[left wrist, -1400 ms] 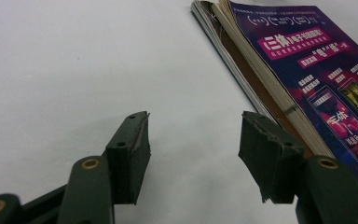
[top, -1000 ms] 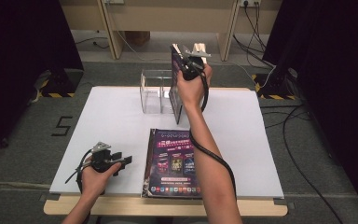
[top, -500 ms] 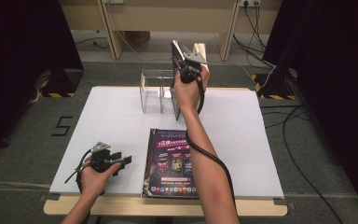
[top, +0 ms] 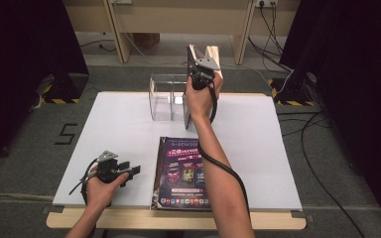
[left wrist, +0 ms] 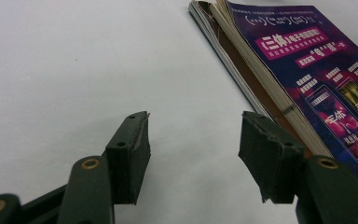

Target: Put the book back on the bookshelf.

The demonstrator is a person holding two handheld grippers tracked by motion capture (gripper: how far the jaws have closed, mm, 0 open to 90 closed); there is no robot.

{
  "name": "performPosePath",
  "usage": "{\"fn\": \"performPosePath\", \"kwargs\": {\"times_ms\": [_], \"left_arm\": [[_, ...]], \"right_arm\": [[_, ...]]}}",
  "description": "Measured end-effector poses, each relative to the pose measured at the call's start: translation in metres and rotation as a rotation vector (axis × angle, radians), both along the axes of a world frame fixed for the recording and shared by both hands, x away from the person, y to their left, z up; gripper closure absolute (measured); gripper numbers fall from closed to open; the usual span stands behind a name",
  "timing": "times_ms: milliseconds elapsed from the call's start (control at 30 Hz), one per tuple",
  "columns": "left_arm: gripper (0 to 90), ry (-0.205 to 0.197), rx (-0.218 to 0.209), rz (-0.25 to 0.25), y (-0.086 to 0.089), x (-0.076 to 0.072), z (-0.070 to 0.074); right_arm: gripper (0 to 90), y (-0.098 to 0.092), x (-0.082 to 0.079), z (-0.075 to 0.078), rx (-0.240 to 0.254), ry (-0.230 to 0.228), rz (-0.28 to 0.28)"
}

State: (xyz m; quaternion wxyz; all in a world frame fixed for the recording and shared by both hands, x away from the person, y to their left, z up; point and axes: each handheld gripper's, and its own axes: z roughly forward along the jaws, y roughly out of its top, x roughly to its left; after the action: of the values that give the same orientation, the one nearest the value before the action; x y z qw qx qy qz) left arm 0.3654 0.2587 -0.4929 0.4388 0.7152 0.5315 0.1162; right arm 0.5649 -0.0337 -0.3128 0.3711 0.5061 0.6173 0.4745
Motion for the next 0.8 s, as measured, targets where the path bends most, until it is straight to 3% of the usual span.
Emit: {"fn": "performPosePath", "kwargs": {"times_ms": [233,800], "left_arm": [[42.0,0.002,0.002,-0.005,-0.003,0.000,-0.001],[42.0,-0.005,0.003,-0.012,-0.006,-0.001,-0.001]], "right_arm": [[70.7,-0.001,-0.006,-0.003,-0.003,0.019,0.024],[65.8,-0.011,-0.033,-0.007,0.042,0.038,0.065]]}}
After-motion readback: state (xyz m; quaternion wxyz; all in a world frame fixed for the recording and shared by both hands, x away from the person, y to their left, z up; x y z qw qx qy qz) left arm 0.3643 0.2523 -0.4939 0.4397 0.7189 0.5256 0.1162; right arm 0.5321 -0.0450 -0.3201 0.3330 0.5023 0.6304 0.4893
